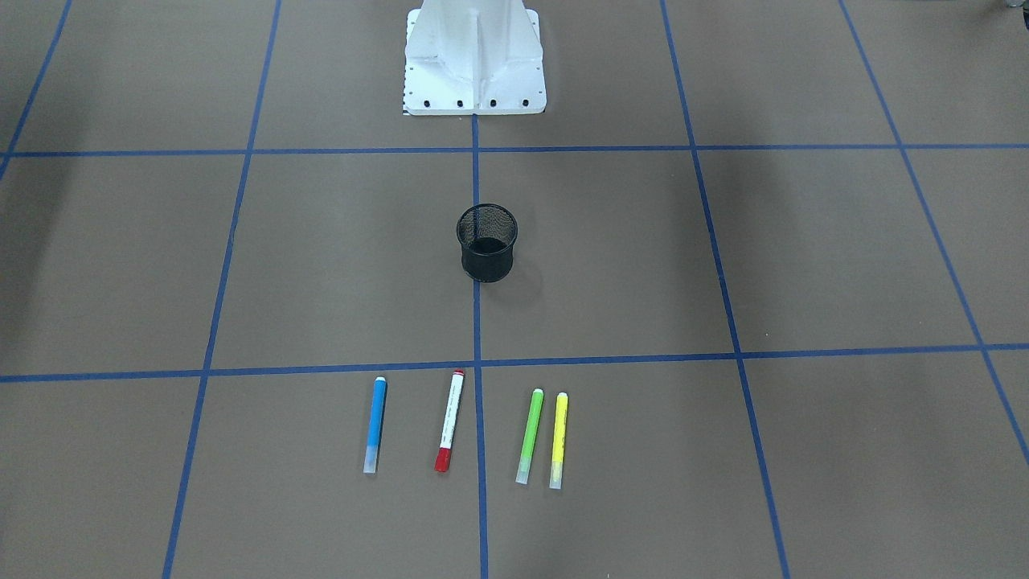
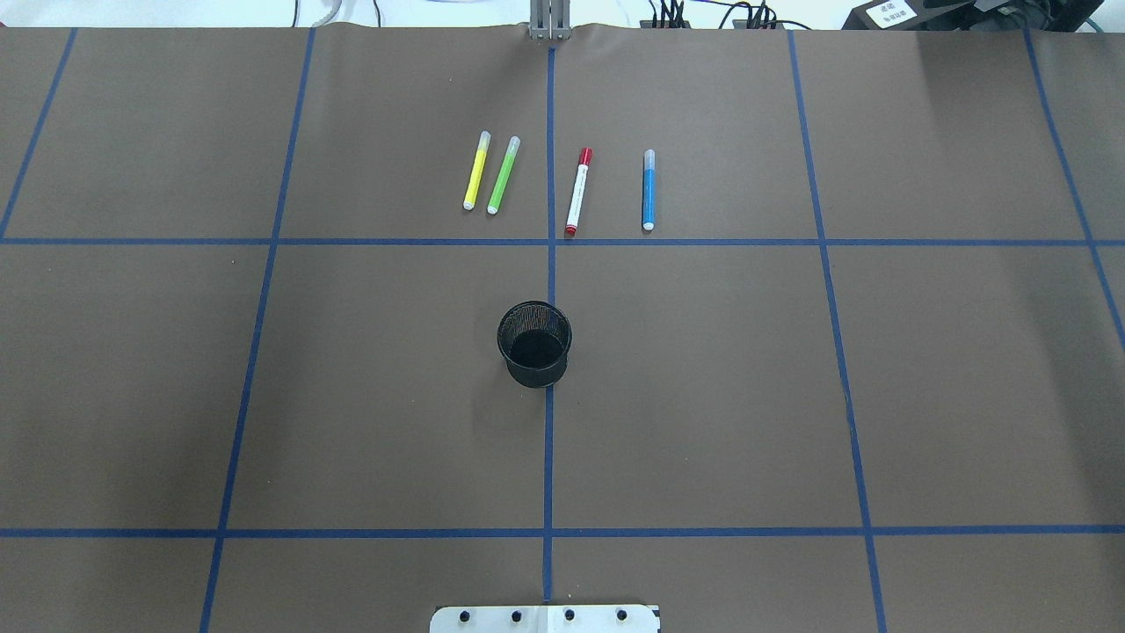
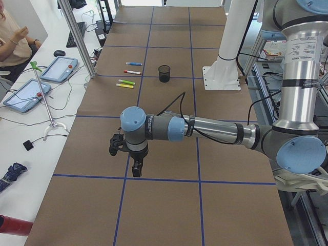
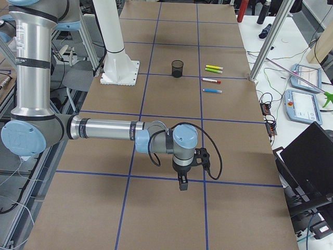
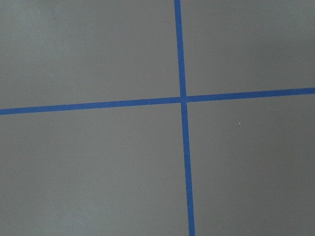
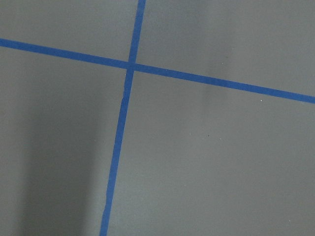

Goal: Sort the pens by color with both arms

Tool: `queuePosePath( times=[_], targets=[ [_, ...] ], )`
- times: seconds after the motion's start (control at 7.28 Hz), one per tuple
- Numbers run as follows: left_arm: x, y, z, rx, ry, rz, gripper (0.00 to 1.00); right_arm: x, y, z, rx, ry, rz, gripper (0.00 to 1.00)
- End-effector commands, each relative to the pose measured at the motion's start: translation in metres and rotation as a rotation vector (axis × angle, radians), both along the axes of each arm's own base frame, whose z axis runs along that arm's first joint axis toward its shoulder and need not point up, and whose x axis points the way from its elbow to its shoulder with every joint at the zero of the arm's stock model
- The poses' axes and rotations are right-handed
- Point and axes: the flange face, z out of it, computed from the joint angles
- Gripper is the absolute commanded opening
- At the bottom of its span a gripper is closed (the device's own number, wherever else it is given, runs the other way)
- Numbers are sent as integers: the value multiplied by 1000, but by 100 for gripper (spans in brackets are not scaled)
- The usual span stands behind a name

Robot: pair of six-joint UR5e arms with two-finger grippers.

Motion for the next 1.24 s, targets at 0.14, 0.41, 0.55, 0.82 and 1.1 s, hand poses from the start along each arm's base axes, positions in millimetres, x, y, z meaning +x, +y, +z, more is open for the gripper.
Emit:
queuePosePath(
  times=[0.14,0.41,0.55,0.82,1.1],
  targets=[
    [1,1,0,-1,0,0,100,0,8,11,-14,3,-4,100],
    [0,1,3,-9,0,-2,100,0,7,8,2,-1,-13,100],
    [0,3,5,-14,0,-2,100,0,9,12,-5,4,-14,100],
    [1,2,3,-6,2,-1,100,0,8,8,-3,5,-8,100],
    [1,2,1,-3,2,-1,100,0,10,4,-2,-3,0,100]
  ],
)
